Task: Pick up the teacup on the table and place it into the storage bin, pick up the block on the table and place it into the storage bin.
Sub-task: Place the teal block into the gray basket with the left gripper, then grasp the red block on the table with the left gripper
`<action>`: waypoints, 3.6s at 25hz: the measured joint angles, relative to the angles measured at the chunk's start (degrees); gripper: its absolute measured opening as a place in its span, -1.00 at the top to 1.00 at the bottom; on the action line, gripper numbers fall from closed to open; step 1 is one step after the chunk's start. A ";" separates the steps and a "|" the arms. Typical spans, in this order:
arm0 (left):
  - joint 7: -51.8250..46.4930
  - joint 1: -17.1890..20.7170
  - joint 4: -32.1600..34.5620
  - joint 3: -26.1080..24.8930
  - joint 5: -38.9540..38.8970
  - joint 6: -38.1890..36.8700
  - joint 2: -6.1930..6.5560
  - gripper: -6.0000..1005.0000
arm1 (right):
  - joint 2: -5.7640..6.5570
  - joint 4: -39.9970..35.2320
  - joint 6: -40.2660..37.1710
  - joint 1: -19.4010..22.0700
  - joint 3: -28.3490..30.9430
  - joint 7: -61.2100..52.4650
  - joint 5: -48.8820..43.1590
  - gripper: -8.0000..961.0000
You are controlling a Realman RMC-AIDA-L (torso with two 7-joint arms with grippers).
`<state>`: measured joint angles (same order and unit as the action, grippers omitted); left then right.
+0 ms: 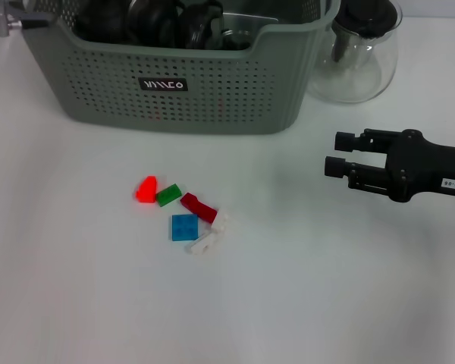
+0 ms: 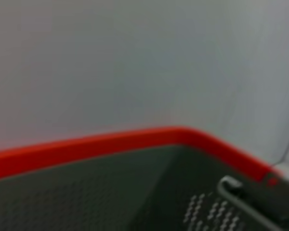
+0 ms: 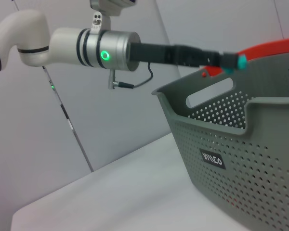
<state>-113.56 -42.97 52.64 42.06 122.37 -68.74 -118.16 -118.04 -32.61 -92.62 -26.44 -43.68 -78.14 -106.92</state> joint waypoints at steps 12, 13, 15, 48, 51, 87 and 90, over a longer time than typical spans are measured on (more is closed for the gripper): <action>-8.35 0.75 4.21 5.31 4.72 6.04 -1.94 0.07 | 0.00 0.00 0.52 -0.08 -0.03 0.00 -0.10 -0.22; -8.38 1.27 4.85 4.88 3.34 5.39 -1.98 0.04 | 0.00 0.00 0.52 -0.05 -0.03 0.00 -0.10 -0.22; -8.41 2.51 6.33 3.56 -0.16 3.49 -1.99 -0.04 | 0.00 0.00 0.52 0.04 -0.01 0.00 -0.12 -0.22; 66.03 23.17 -22.63 -17.02 -4.59 -12.00 -5.93 -0.14 | 0.12 0.00 0.59 0.06 0.00 -0.51 -0.11 -0.22; 65.82 22.39 -23.09 -16.58 -4.11 -9.83 -5.86 -0.13 | 0.11 0.00 0.59 0.11 0.00 -0.53 -0.09 -0.22; 67.06 21.71 -25.99 -17.39 -3.24 -2.45 -6.25 -0.05 | 0.27 0.00 0.60 0.60 0.09 -0.60 -0.10 -0.22; 67.06 21.48 -26.66 -17.30 -3.05 -2.06 -6.35 -0.04 | 0.27 0.00 0.60 0.61 0.09 -0.61 -0.10 -0.22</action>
<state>-46.49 -21.50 25.98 24.76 119.32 -70.80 -124.52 -117.77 -32.61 -92.02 -25.84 -43.59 -78.75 -107.02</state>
